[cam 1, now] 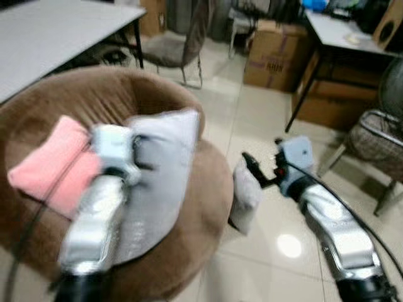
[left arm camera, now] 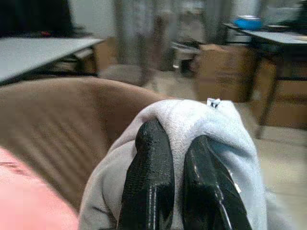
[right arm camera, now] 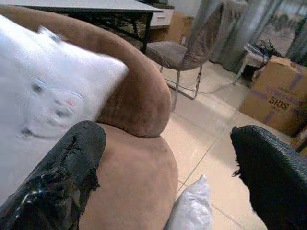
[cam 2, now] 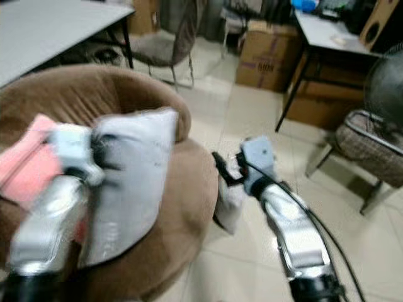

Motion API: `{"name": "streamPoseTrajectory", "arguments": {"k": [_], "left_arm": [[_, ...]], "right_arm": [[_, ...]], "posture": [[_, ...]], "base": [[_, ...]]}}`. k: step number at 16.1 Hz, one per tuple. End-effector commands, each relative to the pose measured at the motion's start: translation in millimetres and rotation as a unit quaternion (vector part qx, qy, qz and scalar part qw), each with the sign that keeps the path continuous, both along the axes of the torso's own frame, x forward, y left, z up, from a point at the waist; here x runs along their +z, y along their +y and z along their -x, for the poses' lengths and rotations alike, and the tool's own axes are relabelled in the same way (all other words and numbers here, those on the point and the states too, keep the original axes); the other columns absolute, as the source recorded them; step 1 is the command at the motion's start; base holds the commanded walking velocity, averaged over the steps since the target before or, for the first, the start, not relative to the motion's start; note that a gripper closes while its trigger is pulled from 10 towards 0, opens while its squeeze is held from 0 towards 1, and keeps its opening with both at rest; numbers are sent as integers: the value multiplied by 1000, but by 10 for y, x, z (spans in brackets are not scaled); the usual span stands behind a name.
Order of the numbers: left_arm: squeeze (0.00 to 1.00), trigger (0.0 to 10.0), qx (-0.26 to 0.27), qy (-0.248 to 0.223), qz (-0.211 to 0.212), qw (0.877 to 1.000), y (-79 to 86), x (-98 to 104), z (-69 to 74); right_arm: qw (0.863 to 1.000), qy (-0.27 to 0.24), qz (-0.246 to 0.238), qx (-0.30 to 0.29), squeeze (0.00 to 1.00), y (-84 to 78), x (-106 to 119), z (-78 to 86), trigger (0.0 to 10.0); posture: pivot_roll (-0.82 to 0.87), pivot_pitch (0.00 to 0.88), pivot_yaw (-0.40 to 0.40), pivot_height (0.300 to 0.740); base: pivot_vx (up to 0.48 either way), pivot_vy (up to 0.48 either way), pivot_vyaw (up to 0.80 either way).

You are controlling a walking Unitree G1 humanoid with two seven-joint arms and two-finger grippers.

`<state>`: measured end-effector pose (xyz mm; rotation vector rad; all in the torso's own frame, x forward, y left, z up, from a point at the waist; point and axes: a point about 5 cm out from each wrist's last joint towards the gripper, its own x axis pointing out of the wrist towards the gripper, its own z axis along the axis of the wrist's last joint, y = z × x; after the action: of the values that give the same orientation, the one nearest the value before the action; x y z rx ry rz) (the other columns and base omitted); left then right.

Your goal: Move the pillow to the sofa from floor

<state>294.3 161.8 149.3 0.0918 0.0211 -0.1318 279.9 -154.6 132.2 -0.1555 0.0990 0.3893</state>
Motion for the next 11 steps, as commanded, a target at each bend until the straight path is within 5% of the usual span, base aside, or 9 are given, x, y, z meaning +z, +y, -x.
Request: {"name": "streamPoseTrajectory", "arguments": {"k": [1, 6, 11], "left_arm": [[0, 10000, -16, -19, 4, 1000, -39, 97, -82], [0, 10000, -16, 8, 65, 998, -426, 239, -724], [0, 10000, 72, 10, 130, 989, -477, 480, -1104]], "right_arm": [[1000, -11, -2, 22, 0, 7, 65, -5, 10000], [991, 12, 20, 135, 0, -84, 109, 131, 10000], [980, 36, 42, 192, 0, -196, 141, 246, 10000]], "posture": [[136, 0, -59, 740], [112, 0, -39, 740], [62, 0, -2, 740]], "base": [[0, 0, 0], [0, 0, 0], [0, 0, 0]]}}
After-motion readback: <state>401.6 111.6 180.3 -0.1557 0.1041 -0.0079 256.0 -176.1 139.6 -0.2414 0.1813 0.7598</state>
